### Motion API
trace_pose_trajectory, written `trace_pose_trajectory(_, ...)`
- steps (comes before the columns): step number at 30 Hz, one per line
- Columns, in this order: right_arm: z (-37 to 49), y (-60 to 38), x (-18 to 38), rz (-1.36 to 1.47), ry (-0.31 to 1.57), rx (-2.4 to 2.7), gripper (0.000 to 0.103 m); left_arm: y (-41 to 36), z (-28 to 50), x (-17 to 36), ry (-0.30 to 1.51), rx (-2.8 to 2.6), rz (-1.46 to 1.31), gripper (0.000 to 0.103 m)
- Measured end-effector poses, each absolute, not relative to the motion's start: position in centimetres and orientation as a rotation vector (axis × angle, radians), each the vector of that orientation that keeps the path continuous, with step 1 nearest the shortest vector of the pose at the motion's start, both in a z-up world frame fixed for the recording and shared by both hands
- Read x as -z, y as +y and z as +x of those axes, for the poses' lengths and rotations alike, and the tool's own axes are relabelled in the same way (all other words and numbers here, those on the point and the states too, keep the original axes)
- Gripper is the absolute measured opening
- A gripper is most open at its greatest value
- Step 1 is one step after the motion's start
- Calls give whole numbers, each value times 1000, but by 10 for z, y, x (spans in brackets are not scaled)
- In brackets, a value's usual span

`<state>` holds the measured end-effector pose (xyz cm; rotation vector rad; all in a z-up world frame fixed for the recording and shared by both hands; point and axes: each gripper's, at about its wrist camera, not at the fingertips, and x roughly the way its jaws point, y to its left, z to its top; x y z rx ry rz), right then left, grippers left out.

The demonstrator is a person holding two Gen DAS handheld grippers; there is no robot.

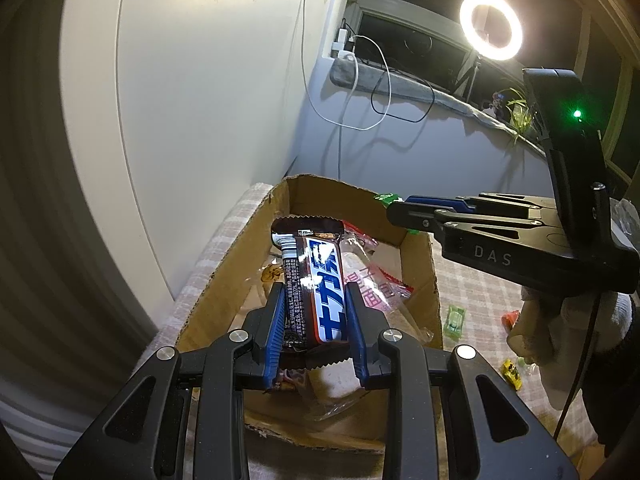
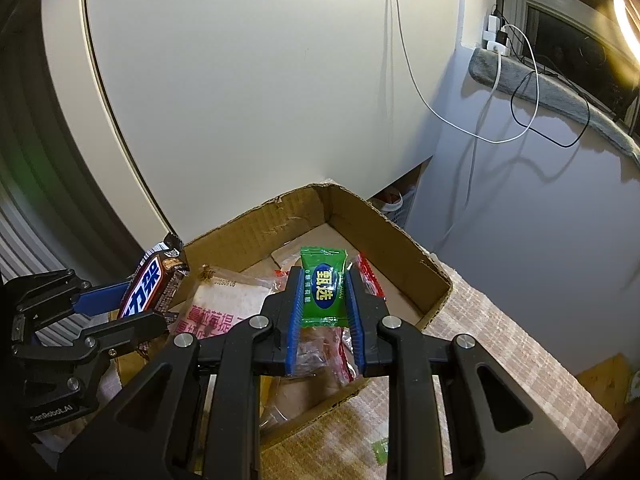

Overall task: Organize snacks
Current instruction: 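Carry the Snickers bar and green candy over the box with both tools, then open both tools to drop the Snickers bar and green candy into the box, then move both tools away from the box toward the remaining candies on the cloth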

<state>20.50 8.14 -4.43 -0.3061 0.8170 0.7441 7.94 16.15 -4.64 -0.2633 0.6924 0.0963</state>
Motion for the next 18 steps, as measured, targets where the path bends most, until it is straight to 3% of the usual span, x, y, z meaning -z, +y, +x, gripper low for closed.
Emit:
trace_pose_trajectory(5,203,82,43,-300,801,-740,26,162,79,46,689,-92,-265,28)
trace_pose_trajectory(7,203,81,42,-296,796,-732,44,160,79,47,688,-95,-260,29)
trace_pose_trajectory(10,201,77,38,-292,773,-721,68,159,78,45,681,-104,-254,47)
trace_pose_trajectory(12,201,75,36,-290,768,-719,78,158,77,44,673,-109,-243,59)
trace_pose_trajectory(14,199,73,33,-287,759,-714,86,158,76,43,668,-113,-239,64)
trace_pose_trajectory(18,197,71,29,-296,741,-699,94,157,75,42,667,-118,-233,64)
